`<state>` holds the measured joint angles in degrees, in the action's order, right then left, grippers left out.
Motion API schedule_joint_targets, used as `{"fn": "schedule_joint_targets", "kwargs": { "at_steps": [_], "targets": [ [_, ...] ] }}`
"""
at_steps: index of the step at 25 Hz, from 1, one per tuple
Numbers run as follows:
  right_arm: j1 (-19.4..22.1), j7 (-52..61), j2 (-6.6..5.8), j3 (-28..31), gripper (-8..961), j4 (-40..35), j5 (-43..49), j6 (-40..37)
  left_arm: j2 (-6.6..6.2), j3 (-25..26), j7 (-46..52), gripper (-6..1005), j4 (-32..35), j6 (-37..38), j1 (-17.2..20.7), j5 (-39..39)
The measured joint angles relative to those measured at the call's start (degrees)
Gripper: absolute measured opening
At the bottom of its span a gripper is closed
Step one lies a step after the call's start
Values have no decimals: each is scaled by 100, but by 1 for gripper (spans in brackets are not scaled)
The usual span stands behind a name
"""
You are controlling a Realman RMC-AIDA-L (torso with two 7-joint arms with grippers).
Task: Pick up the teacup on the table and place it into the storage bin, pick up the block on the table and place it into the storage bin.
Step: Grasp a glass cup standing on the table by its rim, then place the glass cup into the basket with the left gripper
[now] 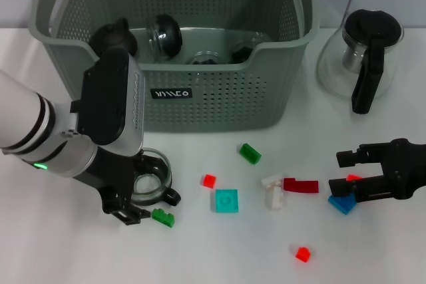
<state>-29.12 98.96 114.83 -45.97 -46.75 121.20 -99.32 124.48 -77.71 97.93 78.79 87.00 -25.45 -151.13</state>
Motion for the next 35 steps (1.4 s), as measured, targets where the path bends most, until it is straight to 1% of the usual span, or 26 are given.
{"fn": "schedule_joint_targets", "kwargs": {
  "at_steps": [10, 16, 21, 31, 35],
  "targets": [
    [-23, 1, -3, 0, 827, 0, 0, 0, -1, 5, 60, 823, -239, -137, -7, -195],
    [-20, 1, -5, 0, 827, 0, 0, 0, -19, 64, 76, 670, -301, -102, -26, -195],
    [-12, 1, -10, 0, 828, 0, 0, -8, -13, 50, 73, 449, -432, -183, -56, -201],
    [18, 1, -32, 0, 828, 0, 0, -31, -12, 8, 44, 233, -449, -90, -68, -155],
    [30, -16, -45, 0, 827, 0, 0, -35, -14, 171, 44, 130, -225, 305, -83, 206]
  ]
}}
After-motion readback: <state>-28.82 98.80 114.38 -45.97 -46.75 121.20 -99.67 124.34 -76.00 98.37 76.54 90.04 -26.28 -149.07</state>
